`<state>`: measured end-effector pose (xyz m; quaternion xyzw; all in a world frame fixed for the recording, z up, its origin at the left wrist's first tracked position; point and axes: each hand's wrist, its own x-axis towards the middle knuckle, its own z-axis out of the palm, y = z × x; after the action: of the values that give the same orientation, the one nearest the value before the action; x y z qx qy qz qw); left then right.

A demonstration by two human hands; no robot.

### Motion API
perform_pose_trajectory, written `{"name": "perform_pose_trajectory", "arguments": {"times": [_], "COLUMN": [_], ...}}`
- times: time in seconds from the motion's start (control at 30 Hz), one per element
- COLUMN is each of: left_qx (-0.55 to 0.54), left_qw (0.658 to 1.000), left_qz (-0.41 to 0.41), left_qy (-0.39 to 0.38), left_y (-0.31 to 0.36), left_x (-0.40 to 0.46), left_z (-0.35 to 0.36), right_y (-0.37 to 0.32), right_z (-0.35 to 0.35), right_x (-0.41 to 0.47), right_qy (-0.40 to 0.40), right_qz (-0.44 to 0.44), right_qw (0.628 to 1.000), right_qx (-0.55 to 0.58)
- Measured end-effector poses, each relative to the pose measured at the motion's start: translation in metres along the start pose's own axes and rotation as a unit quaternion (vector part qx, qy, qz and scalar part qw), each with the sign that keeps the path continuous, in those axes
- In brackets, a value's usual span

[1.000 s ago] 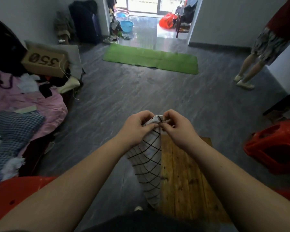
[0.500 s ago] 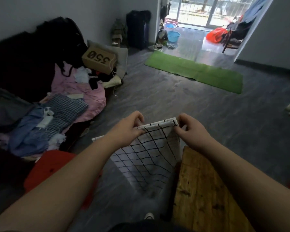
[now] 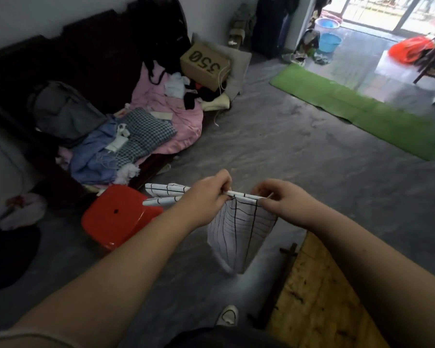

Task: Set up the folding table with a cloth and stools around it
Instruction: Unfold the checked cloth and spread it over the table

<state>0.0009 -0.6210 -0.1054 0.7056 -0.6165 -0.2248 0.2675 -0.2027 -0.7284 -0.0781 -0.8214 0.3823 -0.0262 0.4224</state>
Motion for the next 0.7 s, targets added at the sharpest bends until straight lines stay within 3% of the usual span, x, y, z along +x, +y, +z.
{"name": "perform_pose_trajectory", "arguments": {"times": [0.23, 0.4, 0.57, 0.7], "left_qx": [0.021, 0.023, 0.011, -0.019], "left_qw": [1.000, 0.999, 0.998, 0.998], "left_qz": [0.014, 0.043, 0.067, 0.066], "left_qy": [-0.007, -0.013, -0.010, -0.009], "left_y": [-0.001, -0.003, 0.003, 0.006], "left_x": [-0.009, -0.013, -0.010, -0.003], "left_z": [-0.009, -0.020, -0.012, 0.000], "right_y": [-0.018, -0.020, -0.022, -0.021], "right_z": [0.011, 0.012, 0.018, 0.017], "right_x": [0.017, 0.017, 0.020, 0.025], "right_qy": [-0.070, -0.098, -0.093, -0.089], "right_qz": [-0.042, -0.019, -0.056, -0.033], "right_qw": [0.997, 0.994, 0.993, 0.992], "right_qx": [-0.015, 0.043, -0.035, -0.085]}}
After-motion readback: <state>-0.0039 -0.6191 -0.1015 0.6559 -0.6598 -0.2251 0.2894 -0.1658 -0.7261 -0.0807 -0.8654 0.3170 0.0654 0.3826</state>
